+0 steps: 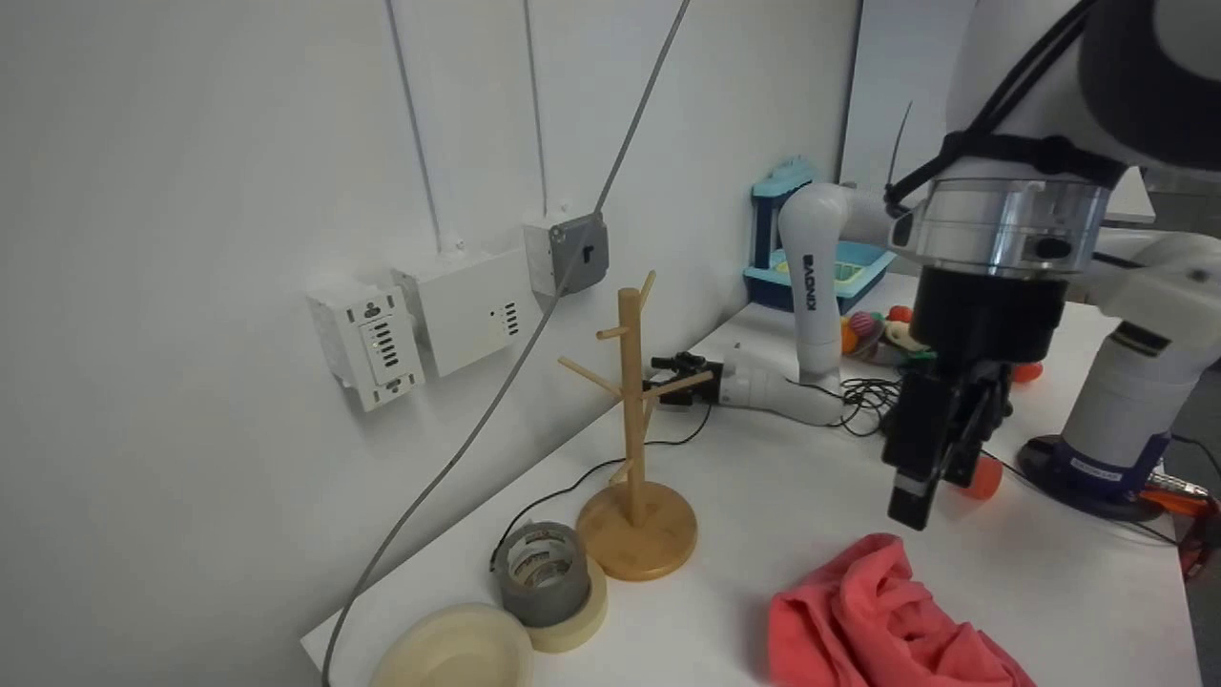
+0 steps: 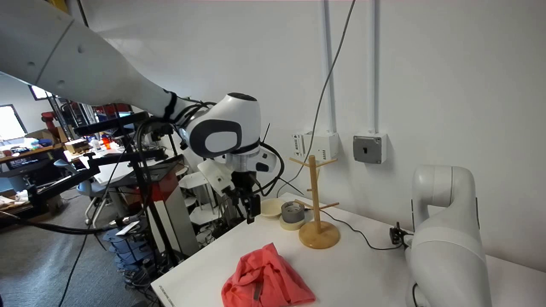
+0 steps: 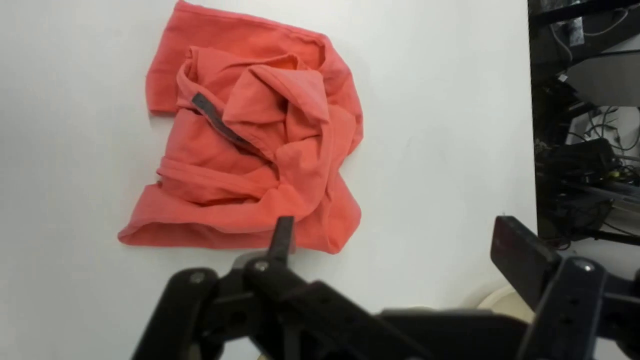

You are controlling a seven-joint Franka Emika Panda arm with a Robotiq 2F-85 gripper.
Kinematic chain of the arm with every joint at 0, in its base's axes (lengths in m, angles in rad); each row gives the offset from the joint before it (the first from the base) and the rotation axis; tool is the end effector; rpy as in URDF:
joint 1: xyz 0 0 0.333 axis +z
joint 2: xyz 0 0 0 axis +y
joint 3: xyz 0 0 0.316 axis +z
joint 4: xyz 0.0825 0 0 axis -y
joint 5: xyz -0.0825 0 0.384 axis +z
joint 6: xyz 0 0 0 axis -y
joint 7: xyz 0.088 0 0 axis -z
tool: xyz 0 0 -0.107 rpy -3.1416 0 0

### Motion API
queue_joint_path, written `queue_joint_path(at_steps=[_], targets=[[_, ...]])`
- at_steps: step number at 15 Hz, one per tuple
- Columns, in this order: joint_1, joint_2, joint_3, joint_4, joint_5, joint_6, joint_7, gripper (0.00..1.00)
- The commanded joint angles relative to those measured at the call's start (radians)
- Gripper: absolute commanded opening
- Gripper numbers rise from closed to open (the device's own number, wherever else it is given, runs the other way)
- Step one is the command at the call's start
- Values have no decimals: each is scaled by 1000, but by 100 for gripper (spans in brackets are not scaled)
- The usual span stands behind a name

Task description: Fold the shirt

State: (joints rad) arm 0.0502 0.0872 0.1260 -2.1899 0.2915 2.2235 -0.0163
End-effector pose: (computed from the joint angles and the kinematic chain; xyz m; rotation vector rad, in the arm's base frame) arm 0.5285 0.1029 0.3441 -2.9073 -0.0120 0.1055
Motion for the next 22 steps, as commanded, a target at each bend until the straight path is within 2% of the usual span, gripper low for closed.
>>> queue_joint_path(at_steps=[1,8,12,19,20,22], targets=[[15,-150,-12,-157,-18,96,1,100],[15,-195,-14,-312,-58,428,33,100],[10,-193,-15,-366,-112,560,86,100],[0,-231,-22,-429,-178,656,189,100],[13,-179,-26,-383,-149,626,148,100],[13,-193,-26,-394,-151,632,159,100]])
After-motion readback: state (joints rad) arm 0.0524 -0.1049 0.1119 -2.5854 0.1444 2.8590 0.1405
